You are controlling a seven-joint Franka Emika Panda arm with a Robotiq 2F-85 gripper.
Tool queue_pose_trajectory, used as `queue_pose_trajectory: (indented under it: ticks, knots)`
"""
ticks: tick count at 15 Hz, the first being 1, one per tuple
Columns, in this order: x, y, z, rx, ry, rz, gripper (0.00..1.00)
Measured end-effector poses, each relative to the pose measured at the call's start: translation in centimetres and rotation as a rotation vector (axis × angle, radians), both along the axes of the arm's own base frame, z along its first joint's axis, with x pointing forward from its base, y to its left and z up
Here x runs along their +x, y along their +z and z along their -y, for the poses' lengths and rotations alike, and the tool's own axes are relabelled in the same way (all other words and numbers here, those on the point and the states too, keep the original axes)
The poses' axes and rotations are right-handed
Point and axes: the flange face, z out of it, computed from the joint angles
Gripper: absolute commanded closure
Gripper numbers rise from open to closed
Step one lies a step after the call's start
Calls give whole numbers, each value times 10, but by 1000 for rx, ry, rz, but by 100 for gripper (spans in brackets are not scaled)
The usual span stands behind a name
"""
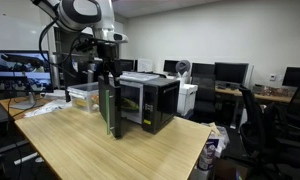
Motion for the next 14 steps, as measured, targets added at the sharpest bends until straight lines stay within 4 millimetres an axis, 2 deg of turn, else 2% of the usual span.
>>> queue_pose_trajectory:
  ticks: [2,5,14]
  knots:
    - [17,26,3,-11,-43,52,0]
    - [35,42,7,-21,-69,88,0]
    - [67,27,20,80,-86,89,0]
